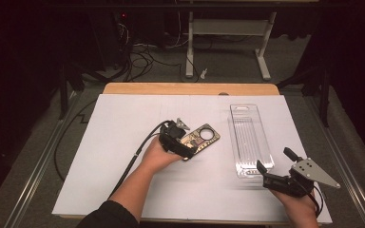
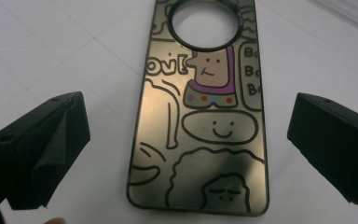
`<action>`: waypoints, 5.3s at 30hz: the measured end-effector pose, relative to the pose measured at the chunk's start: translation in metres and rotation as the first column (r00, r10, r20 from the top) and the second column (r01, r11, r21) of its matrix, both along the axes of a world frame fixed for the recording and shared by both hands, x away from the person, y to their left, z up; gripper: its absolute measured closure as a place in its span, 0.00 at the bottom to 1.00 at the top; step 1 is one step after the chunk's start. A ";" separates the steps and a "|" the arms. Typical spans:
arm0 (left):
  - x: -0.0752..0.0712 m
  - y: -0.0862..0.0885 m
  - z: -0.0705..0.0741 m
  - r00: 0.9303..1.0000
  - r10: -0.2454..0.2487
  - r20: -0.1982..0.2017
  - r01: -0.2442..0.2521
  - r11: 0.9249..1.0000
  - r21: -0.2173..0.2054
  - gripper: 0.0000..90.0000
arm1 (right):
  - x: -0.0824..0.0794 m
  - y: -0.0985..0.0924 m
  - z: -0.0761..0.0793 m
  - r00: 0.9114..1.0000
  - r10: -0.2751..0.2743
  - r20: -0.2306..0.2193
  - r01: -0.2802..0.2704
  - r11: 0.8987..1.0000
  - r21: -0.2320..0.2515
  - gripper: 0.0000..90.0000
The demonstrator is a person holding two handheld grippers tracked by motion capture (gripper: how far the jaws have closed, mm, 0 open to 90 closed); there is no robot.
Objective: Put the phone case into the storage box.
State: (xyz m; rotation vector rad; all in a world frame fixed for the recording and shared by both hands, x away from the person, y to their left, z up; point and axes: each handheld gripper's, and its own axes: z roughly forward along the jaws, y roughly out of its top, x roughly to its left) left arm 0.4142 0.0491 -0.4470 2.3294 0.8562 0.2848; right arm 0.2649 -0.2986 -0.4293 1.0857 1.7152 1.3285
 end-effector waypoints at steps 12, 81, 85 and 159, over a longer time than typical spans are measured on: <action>0.002 -0.015 -0.018 0.999 -0.033 0.000 0.033 0.997 0.072 0.13 | 0.000 0.001 -0.001 1.000 0.008 -0.004 -0.008 1.000 -0.005 0.00; -0.101 0.131 -0.008 0.985 0.046 -0.163 -0.008 0.974 0.226 0.14 | 0.000 0.006 -0.002 1.000 0.001 -0.020 -0.002 1.000 -0.021 0.00; -0.096 0.127 -0.004 0.977 0.042 -0.210 0.016 0.963 0.269 0.14 | -0.001 0.005 -0.002 1.000 0.000 -0.022 -0.001 1.000 -0.019 0.00; -0.066 0.099 0.006 0.909 0.038 -0.414 0.162 0.884 0.438 0.15 | 0.000 0.004 -0.002 1.000 -0.005 -0.023 0.005 1.000 -0.007 0.02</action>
